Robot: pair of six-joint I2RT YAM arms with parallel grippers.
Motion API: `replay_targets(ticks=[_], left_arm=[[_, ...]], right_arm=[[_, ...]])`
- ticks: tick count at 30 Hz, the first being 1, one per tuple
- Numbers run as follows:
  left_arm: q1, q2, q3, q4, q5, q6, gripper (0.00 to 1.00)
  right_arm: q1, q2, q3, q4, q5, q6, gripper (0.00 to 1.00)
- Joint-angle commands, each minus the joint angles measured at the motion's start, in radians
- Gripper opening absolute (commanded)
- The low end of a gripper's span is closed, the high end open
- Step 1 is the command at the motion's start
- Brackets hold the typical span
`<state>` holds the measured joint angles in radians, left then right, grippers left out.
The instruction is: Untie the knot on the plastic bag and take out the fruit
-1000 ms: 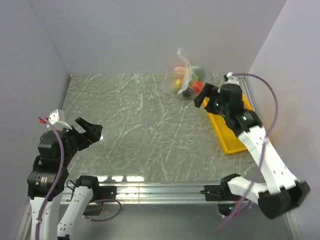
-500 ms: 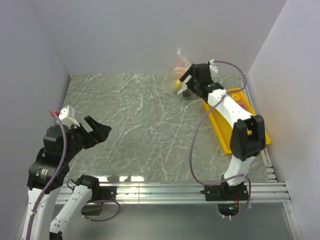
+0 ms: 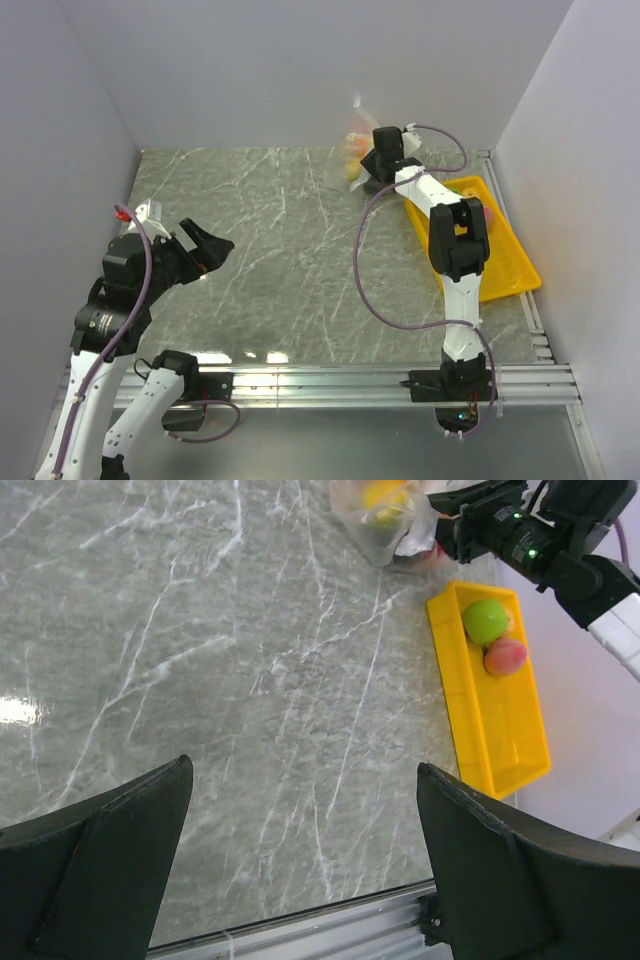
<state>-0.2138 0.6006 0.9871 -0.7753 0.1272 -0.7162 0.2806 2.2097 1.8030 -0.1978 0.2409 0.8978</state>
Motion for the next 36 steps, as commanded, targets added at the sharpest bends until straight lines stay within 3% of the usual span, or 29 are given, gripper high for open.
replay_targets(ticks=[1,2,5,11,18,19,21,22,23,26,32,36], left_arm=[[-0.002,0.022,-0.004,0.050,0.012,-0.005,0.99],[-0.004,0.028,-0.007,0.050,0.015,-0.003,0.99],[-0.004,0.034,-0.013,0.059,0.029,0.011,0.99],[-0.004,0.028,-0.059,0.108,0.084,0.032,0.99],[-0.007,0.014,-0.172,0.211,0.210,-0.009,0.99],[-0.010,0.018,-0.191,0.217,0.224,-0.012,1.00],[-0.018,0.024,-0.202,0.225,0.245,-0.019,0.99],[-0.025,0.028,-0.208,0.226,0.250,-0.020,1.00],[-0.030,0.031,-0.214,0.229,0.252,-0.022,0.99],[-0.048,0.045,-0.229,0.252,0.255,-0.028,0.99],[-0.120,0.122,-0.238,0.292,0.224,-0.057,0.97],[-0.228,0.204,-0.257,0.372,0.131,-0.100,0.94]], right_arm=[[-0.009,-0.027,0.030,0.047,-0.001,-0.026,0.35],[-0.008,-0.034,0.012,0.043,-0.012,-0.034,0.21],[-0.003,-0.122,-0.115,0.092,-0.083,-0.066,0.00],[0.100,-0.422,-0.468,0.129,-0.086,-0.091,0.00],[0.431,-0.755,-0.795,0.077,0.044,0.065,0.00],[0.527,-0.777,-0.813,0.069,0.073,0.087,0.01],[0.612,-0.818,-0.840,0.034,0.109,0.142,0.15],[0.646,-0.827,-0.838,0.023,0.118,0.148,0.24],[0.707,-0.835,-0.825,-0.010,0.121,0.150,0.44],[0.776,-0.854,-0.751,-0.136,0.152,0.078,0.68],[0.747,-0.946,-0.694,-0.298,0.182,-0.101,0.77],[0.582,-0.972,-0.720,-0.281,0.037,-0.241,0.77]])
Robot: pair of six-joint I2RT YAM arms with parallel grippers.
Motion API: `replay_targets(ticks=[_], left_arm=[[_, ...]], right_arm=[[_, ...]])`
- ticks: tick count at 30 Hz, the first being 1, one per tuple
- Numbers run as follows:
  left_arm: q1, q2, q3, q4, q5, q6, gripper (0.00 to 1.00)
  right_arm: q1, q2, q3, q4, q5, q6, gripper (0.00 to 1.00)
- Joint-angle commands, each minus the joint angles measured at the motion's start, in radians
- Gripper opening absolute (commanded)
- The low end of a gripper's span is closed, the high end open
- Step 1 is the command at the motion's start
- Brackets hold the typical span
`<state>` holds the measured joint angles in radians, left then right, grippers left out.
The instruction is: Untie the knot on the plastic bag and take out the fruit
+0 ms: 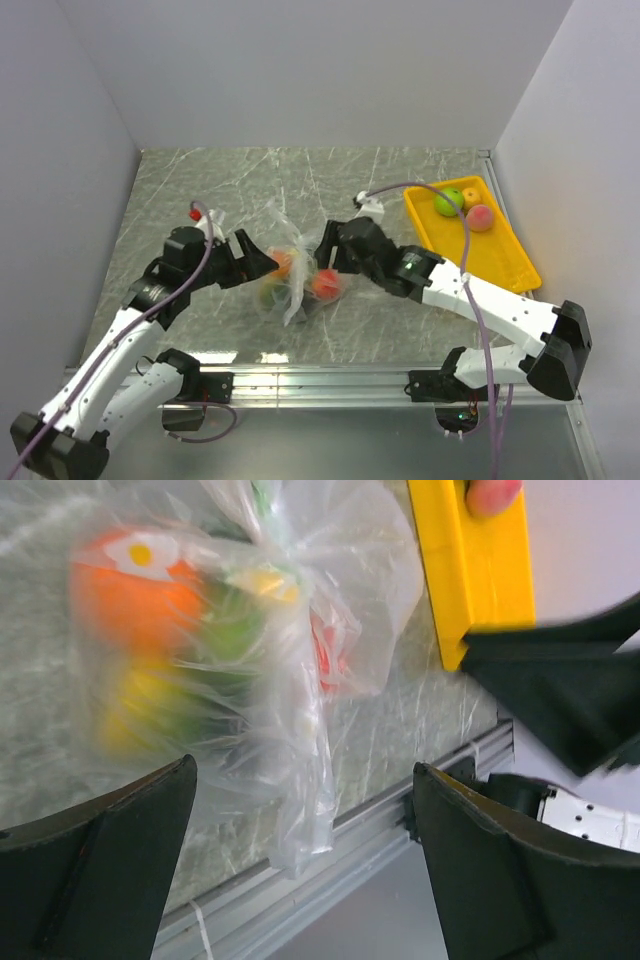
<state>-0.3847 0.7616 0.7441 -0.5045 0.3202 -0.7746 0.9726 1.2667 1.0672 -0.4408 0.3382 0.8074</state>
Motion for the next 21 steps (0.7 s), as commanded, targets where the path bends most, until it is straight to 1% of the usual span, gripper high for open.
replay_targets(ticks=[1,3,4,5,7,8,9,12,13,14,15,16,17,18,19,21], left_arm=[[-0.104,0.094,-0.003,0.112,-0.085,-0.045,0.93],[-0.155,0.151,0.017,0.129,-0.177,-0.043,0.93],[-0.201,0.207,0.037,0.129,-0.209,-0.040,0.93],[-0.218,0.235,0.047,0.129,-0.277,-0.037,0.93],[-0.246,0.315,0.073,0.130,-0.317,-0.034,0.92],[-0.250,0.340,0.081,0.132,-0.317,-0.034,0.91],[-0.256,0.361,0.086,0.135,-0.351,-0.035,0.91],[-0.269,0.416,0.087,0.168,-0.388,-0.038,0.81],[-0.269,0.435,0.081,0.185,-0.389,-0.040,0.76],[-0.267,0.442,0.081,0.190,-0.391,-0.041,0.62],[-0.269,0.450,0.081,0.196,-0.389,-0.041,0.53],[-0.270,0.458,0.077,0.201,-0.389,-0.041,0.42],[-0.272,0.459,0.072,0.208,-0.391,-0.040,0.17],[-0.273,0.459,0.067,0.211,-0.392,-0.040,0.04],[-0.273,0.455,0.055,0.212,-0.400,-0.043,0.00],[-0.273,0.432,0.034,0.196,-0.421,-0.045,0.01]], right_arm=[[-0.139,-0.029,0.008,-0.021,-0.109,-0.181,0.77],[-0.175,-0.020,-0.001,0.016,-0.192,-0.265,0.78],[-0.190,-0.012,0.000,0.023,-0.202,-0.295,0.79],[-0.195,0.008,0.013,0.027,-0.206,-0.339,0.80],[-0.196,0.037,0.031,0.024,-0.246,-0.376,0.82],[-0.196,0.051,0.045,0.025,-0.260,-0.388,0.82],[-0.198,0.077,0.048,0.028,-0.274,-0.399,0.81],[-0.196,0.108,0.022,0.080,-0.303,-0.404,0.82],[-0.199,0.115,0.013,0.094,-0.297,-0.404,0.81],[-0.198,0.134,-0.001,0.118,-0.295,-0.413,0.79],[-0.196,0.146,-0.003,0.120,-0.291,-0.410,0.77],[-0.198,0.160,-0.003,0.119,-0.285,-0.407,0.68],[-0.198,0.171,-0.004,0.120,-0.271,-0.404,0.62],[-0.198,0.187,-0.007,0.123,-0.266,-0.399,0.54],[-0.196,0.192,-0.010,0.119,-0.263,-0.399,0.35],[-0.202,0.186,-0.015,0.111,-0.220,-0.396,0.18]])
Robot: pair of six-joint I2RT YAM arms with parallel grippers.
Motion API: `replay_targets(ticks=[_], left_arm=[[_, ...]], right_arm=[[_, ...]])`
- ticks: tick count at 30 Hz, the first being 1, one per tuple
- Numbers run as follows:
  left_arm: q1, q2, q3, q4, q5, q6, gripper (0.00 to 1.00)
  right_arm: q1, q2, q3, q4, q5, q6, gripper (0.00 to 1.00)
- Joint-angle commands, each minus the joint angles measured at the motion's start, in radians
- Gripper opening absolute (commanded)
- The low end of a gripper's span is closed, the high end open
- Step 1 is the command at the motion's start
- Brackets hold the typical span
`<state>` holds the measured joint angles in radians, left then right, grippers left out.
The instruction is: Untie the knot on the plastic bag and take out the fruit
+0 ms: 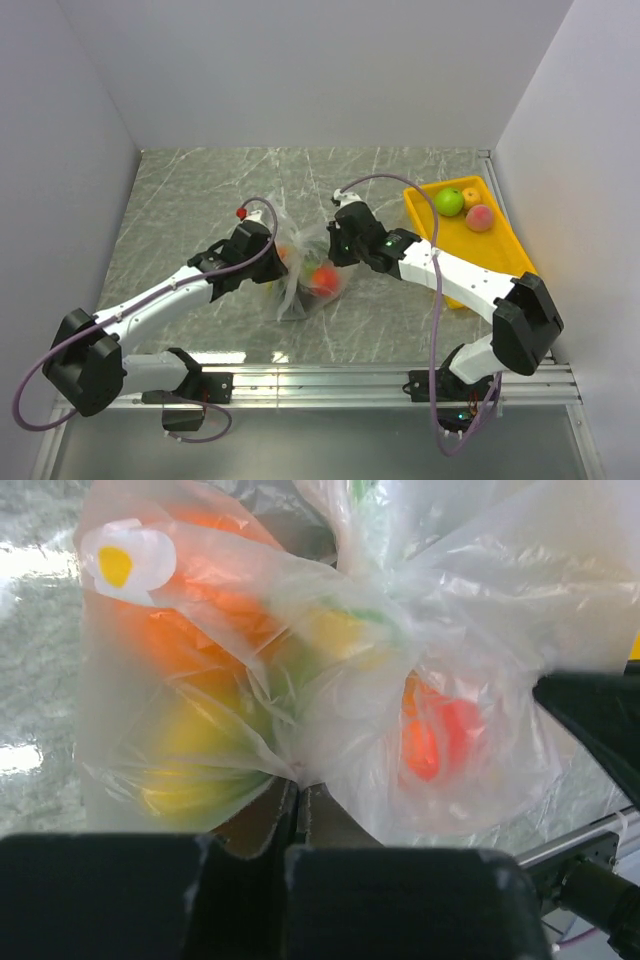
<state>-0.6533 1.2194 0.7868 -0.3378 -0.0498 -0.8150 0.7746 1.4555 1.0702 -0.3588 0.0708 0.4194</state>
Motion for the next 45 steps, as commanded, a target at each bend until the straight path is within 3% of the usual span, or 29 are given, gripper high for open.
replay_targets(ticks=[1,2,5,8,13,15,16,18,19,25,28,34,38,40,42,43,45], left_arm=[[-0.005,-0.040,-0.018,0.020,-0.070,-0.001,0.00],[-0.003,-0.055,-0.029,-0.003,-0.117,0.000,0.01],[0.030,-0.125,-0.078,-0.061,-0.206,-0.016,0.01],[0.133,-0.213,-0.147,-0.095,-0.179,-0.042,0.01],[0.251,-0.365,-0.225,-0.067,-0.110,-0.035,0.01],[0.251,-0.385,-0.228,-0.034,-0.038,0.007,0.01],[0.250,-0.396,-0.227,-0.011,-0.015,0.019,0.01],[0.250,-0.394,-0.219,0.003,0.040,0.054,0.01],[0.250,-0.393,-0.215,0.006,0.059,0.063,0.01],[0.251,-0.406,-0.196,-0.013,0.083,0.105,0.01],[0.250,-0.412,-0.190,-0.023,0.093,0.108,0.01],[0.250,-0.429,-0.184,-0.046,0.080,0.108,0.01],[0.250,-0.448,-0.187,-0.075,0.059,0.103,0.01],[0.250,-0.451,-0.184,-0.105,0.053,0.099,0.01],[0.250,-0.454,-0.184,-0.119,0.013,0.091,0.00],[0.250,-0.454,-0.185,-0.127,-0.014,0.086,0.01],[0.250,-0.457,-0.190,-0.147,-0.045,0.067,0.01]], right_arm=[[-0.014,-0.012,-0.033,0.023,0.064,-0.005,0.05],[-0.026,-0.035,-0.044,0.012,0.082,0.002,0.00],[-0.142,-0.101,-0.127,-0.002,0.135,0.034,0.00],[-0.311,-0.176,-0.225,-0.020,0.110,0.106,0.00],[-0.373,-0.294,-0.334,-0.003,-0.020,0.110,0.01],[-0.344,-0.342,-0.331,-0.012,-0.058,0.056,0.12],[-0.325,-0.362,-0.307,-0.026,-0.055,0.042,0.36],[-0.243,-0.428,-0.267,-0.071,-0.005,-0.016,0.57],[-0.213,-0.446,-0.215,-0.081,0.009,-0.039,0.61],[-0.054,-0.414,-0.017,-0.089,-0.089,-0.226,0.68],[0.014,-0.299,0.051,-0.100,-0.176,-0.326,0.68],[0.061,-0.072,0.131,-0.098,-0.181,-0.479,0.72],[0.063,0.006,0.125,-0.074,-0.115,-0.521,0.72],[0.063,0.046,0.128,-0.072,-0.070,-0.524,0.66],[0.061,0.046,0.116,-0.049,-0.023,-0.521,0.54],[0.058,0.034,0.096,-0.034,-0.011,-0.521,0.38],[0.042,0.010,0.083,-0.028,0.017,-0.521,0.17]])
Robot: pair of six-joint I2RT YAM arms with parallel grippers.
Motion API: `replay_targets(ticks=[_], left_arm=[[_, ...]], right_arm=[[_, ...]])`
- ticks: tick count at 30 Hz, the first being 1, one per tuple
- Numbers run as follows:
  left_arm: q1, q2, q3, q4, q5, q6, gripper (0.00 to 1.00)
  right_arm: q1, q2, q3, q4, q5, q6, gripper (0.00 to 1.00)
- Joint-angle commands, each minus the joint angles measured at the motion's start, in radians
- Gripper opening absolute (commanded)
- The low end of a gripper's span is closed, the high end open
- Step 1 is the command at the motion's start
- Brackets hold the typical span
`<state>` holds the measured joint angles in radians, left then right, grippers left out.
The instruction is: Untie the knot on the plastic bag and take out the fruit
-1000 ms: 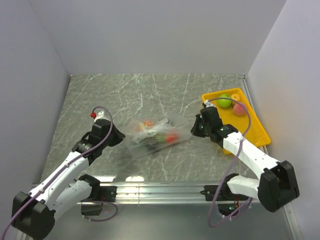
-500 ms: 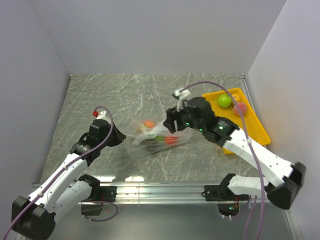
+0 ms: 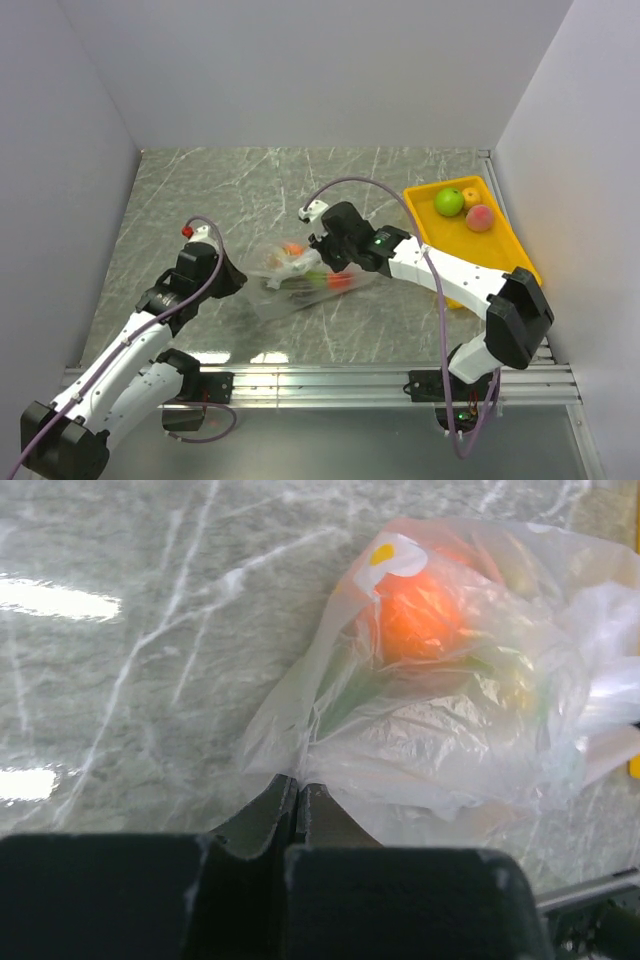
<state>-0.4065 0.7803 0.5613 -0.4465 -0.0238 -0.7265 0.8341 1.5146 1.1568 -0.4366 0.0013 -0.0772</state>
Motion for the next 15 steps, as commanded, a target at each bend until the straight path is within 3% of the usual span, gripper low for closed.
replay_targets(ticks=[1,3,7,15], left_arm=[[0.005,-0.024,0.032,-0.040,-0.106,-0.030,0.01],[0.005,-0.027,0.025,-0.047,-0.148,-0.051,0.01],[0.047,0.005,0.032,-0.008,-0.168,-0.047,0.00],[0.168,0.224,0.188,0.107,0.002,0.010,0.00]], right_arm=[[-0.027,-0.062,-0.011,0.044,0.100,-0.021,0.12],[-0.059,-0.122,-0.025,0.042,0.103,0.000,0.00],[-0.197,-0.299,-0.101,0.062,0.040,0.103,0.00],[-0.237,-0.580,-0.365,0.231,-0.062,0.355,0.00]])
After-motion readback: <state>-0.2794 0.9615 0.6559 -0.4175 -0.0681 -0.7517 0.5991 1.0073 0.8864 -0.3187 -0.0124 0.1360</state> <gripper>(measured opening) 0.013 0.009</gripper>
